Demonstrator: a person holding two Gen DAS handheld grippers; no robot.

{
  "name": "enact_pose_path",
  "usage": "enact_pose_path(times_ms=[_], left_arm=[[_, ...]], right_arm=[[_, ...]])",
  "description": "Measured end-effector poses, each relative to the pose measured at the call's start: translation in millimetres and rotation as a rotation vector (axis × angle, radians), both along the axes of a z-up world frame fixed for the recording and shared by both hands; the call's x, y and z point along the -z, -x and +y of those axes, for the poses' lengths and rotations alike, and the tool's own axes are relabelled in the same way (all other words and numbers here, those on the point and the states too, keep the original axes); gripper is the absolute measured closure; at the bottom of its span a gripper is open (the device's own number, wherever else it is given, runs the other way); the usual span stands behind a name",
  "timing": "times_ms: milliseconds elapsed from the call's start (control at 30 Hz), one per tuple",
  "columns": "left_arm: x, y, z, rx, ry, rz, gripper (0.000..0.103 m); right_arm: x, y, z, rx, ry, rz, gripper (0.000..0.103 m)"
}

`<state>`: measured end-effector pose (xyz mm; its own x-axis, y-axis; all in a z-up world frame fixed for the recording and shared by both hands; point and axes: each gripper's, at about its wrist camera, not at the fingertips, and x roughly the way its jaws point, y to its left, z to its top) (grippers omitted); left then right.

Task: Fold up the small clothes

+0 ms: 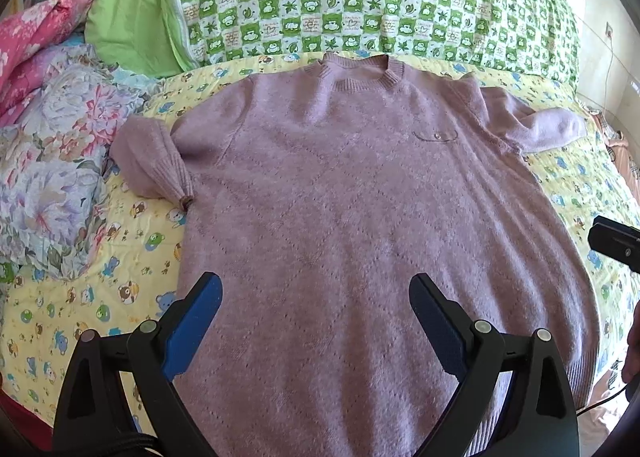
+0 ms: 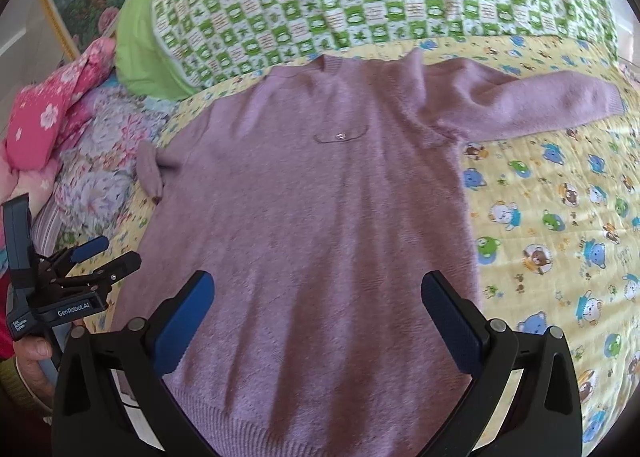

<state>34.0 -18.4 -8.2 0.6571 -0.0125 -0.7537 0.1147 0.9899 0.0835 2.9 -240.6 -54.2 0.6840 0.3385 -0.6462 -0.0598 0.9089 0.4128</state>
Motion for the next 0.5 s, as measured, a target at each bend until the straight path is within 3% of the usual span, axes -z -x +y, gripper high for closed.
enact_pose_path(times_ms=[167, 500], left_arm=[[0.7, -22.2, -10.0, 0.011, -0.005, 0.024, 0.008], [-8.8, -96.7, -24.1, -0.017, 0.03, 0.019, 0.008]], right_arm=[[5.9, -10.0, -37.4, 0.085, -0.02, 0.017, 0.0], [13.5, -42.7, -163.6, 0.364, -0.058, 0.019, 0.0]])
